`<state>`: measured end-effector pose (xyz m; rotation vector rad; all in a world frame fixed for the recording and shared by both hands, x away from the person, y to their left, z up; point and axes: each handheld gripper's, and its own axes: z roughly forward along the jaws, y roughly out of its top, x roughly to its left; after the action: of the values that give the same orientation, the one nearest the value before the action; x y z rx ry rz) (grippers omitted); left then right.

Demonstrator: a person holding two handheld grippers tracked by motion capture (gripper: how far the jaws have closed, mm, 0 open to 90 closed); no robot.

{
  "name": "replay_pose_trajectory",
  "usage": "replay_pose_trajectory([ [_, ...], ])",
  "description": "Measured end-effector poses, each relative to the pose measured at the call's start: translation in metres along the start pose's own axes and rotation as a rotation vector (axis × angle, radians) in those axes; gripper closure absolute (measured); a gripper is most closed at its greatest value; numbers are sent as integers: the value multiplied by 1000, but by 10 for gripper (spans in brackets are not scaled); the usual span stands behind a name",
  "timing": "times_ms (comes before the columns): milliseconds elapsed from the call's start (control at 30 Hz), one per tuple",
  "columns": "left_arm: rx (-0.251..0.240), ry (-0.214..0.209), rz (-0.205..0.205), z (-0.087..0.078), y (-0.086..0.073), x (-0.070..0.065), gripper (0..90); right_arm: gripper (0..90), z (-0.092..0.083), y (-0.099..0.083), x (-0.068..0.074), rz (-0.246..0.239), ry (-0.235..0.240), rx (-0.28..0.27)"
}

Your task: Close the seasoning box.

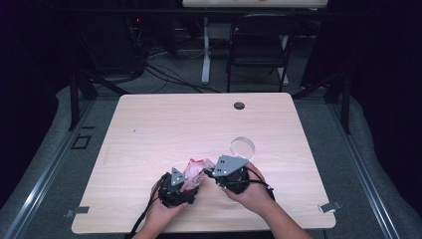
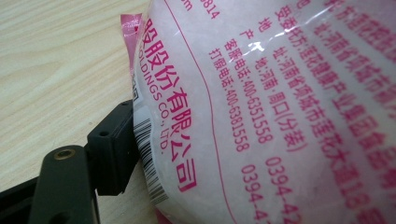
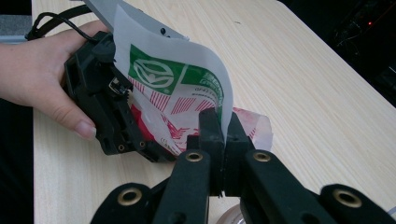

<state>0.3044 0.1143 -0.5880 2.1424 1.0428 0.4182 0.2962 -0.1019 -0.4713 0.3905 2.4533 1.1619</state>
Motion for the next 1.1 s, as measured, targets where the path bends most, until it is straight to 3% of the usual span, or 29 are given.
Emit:
replay_pose_trajectory([
  [467, -3, 12, -11, 5, 4, -1, 226, 900, 1, 0, 1, 3, 5, -12],
  [867, -23, 37, -25, 3, 4, 0, 372, 900, 1, -2, 0, 9, 6, -21],
  [1100, -50, 69, 25, 0, 2, -3, 474, 900, 0, -3, -2, 9, 11, -25],
])
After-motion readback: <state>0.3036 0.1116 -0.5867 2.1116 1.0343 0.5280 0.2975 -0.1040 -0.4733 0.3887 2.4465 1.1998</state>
